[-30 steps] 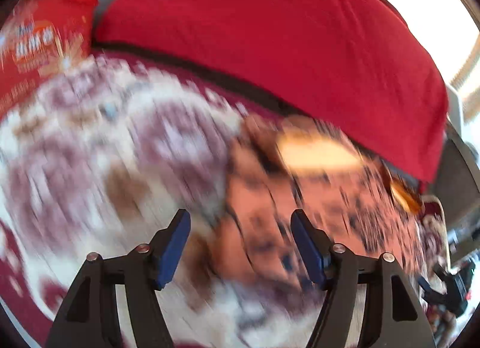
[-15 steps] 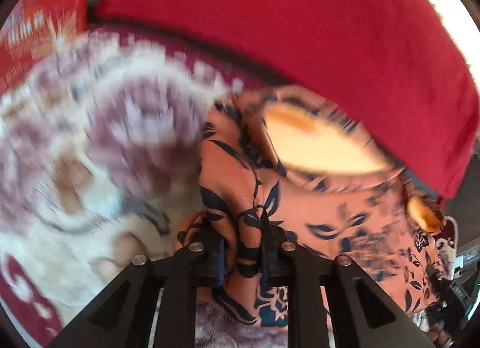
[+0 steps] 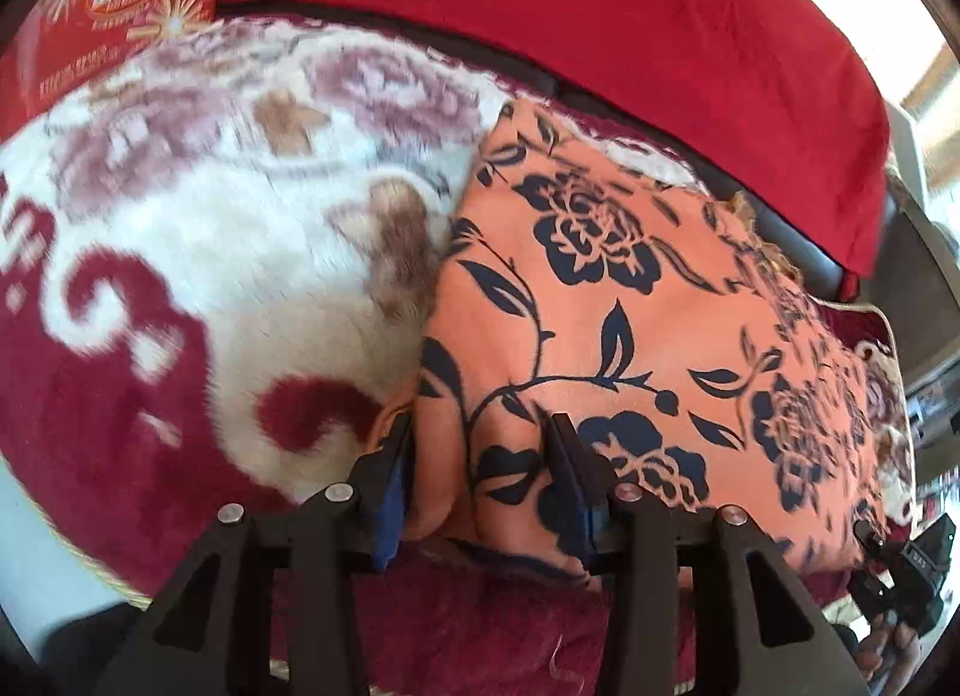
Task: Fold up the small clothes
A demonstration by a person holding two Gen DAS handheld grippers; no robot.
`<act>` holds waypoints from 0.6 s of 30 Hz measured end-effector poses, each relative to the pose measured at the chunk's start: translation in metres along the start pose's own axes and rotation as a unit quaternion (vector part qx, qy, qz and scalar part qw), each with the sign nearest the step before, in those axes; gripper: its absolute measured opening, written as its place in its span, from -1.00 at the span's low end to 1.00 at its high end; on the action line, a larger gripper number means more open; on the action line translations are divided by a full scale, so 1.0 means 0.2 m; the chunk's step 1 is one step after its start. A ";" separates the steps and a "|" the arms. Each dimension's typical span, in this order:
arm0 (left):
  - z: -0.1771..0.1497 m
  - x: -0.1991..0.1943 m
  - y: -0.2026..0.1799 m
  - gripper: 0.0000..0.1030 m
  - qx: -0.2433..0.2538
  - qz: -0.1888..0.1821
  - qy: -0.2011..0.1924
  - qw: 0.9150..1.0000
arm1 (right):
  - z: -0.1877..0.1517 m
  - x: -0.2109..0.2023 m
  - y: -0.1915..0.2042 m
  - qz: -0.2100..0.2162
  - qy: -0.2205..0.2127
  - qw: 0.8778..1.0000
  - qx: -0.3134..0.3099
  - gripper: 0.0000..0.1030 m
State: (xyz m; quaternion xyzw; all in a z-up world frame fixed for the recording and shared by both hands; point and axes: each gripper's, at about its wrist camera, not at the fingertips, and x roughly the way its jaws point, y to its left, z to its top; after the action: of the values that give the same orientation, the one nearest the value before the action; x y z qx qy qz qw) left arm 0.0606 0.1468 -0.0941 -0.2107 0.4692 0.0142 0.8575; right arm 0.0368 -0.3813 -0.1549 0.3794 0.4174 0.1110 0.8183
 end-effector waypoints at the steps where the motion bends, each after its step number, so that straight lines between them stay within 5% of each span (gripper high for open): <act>1: 0.05 -0.05 0.00 -0.02 0.008 0.014 -0.008 1.000 | 0.01 -0.06 0.02 -0.014 -0.016 1.000 -0.013 0.13; 4: 0.18 -0.15 0.01 0.42 0.028 0.041 -0.070 0.996 | 0.14 -0.22 0.10 -0.038 -0.077 0.995 -0.044 0.30; 5: 0.25 -0.15 0.01 0.42 0.035 0.046 -0.080 0.995 | 0.19 -0.23 0.13 -0.038 -0.082 0.995 -0.052 0.30; 11: 0.47 0.10 -0.01 0.42 0.037 -0.003 -0.030 0.999 | 0.56 -0.01 0.30 -0.046 -0.065 0.988 -0.134 0.30; 15: 0.52 0.21 -0.12 0.42 0.049 0.007 -0.014 0.999 | 0.74 0.24 0.30 -0.090 -0.032 0.986 -0.139 0.27; 18: 0.57 0.28 -0.15 0.42 0.070 0.004 -0.013 0.997 | 0.76 0.30 0.34 -0.112 -0.017 0.980 -0.165 -0.47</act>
State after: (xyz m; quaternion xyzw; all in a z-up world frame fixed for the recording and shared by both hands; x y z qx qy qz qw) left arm 0.1899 0.1526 -0.0747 -0.1485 0.4589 -0.0124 0.8759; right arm 0.2001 -0.3855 -0.0864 0.1920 0.4193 0.0798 0.8837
